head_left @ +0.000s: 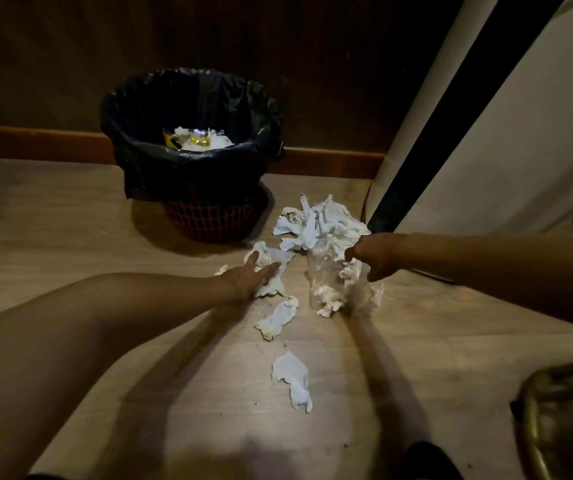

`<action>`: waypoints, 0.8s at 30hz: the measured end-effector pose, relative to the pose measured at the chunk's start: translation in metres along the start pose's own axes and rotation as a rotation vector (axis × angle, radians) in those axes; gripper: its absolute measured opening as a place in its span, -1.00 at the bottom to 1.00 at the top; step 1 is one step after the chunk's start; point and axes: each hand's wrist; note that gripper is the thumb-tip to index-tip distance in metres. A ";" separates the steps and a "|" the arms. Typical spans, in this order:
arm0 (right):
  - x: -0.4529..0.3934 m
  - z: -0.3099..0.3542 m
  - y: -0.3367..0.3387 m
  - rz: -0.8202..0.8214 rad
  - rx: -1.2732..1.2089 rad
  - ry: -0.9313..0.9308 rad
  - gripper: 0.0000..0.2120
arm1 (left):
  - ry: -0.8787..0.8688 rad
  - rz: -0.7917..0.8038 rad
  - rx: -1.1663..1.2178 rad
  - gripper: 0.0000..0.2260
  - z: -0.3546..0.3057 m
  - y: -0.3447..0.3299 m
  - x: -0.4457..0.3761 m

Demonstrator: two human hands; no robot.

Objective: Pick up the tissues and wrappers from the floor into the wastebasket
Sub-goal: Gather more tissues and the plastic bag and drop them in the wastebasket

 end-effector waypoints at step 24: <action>-0.088 -0.030 -0.073 -0.173 -0.114 0.335 -0.59 | -0.161 -0.238 0.209 -0.90 -0.045 0.023 0.046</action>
Point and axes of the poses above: each hand's wrist, its own x-axis away from the middle knuckle, its own y-axis out of the back of the hand, z = x × y, and after that the axes turned 8 degrees about -x, right-handed
